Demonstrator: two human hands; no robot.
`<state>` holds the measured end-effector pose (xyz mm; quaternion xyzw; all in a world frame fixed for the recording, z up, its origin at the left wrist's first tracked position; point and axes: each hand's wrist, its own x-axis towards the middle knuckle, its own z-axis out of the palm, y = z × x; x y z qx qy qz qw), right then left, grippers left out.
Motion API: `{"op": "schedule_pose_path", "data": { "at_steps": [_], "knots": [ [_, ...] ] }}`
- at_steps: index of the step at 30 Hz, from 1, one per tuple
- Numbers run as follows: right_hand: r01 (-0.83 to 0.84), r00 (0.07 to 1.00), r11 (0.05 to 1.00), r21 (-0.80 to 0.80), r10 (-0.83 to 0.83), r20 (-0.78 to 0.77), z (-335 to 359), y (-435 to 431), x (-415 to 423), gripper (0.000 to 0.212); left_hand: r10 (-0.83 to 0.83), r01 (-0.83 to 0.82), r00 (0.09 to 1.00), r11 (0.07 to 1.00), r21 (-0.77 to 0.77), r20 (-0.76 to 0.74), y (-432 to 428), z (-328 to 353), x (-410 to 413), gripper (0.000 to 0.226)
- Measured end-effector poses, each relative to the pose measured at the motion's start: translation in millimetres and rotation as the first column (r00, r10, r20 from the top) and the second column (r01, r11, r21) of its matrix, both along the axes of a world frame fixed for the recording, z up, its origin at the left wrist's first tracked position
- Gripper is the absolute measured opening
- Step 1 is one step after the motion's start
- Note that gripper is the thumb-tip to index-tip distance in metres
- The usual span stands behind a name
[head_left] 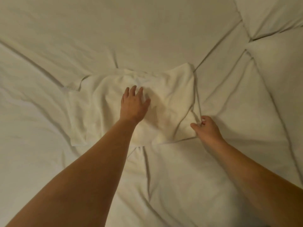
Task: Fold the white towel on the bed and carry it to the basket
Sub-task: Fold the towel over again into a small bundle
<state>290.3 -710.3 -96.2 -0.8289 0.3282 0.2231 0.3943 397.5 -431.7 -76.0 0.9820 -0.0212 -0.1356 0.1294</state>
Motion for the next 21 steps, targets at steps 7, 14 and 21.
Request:
{"op": "schedule_pose_path", "data": {
  "at_steps": [7, 14, 21],
  "knots": [
    [0.14, 0.99, 0.966, 0.217, -0.143, 0.002, -8, -14, -1, 0.033, -0.046, 0.013, 0.99, 0.972, -0.234, -0.136, -106, -11, 43, 0.059],
    [0.145, 0.983, 0.949, 0.282, -0.171, 0.069, -3, -18, -11, 0.02, -0.029, 0.015, 0.988, 0.996, -0.091, -0.152, -196, -15, 57, 0.071],
    [0.14, 0.972, 0.945, 0.294, -0.188, 0.141, 5, -13, -19, 0.012, 0.065, -0.062, 0.99, 0.998, 0.022, -0.122, -236, -34, 43, 0.081]
  ]
}}
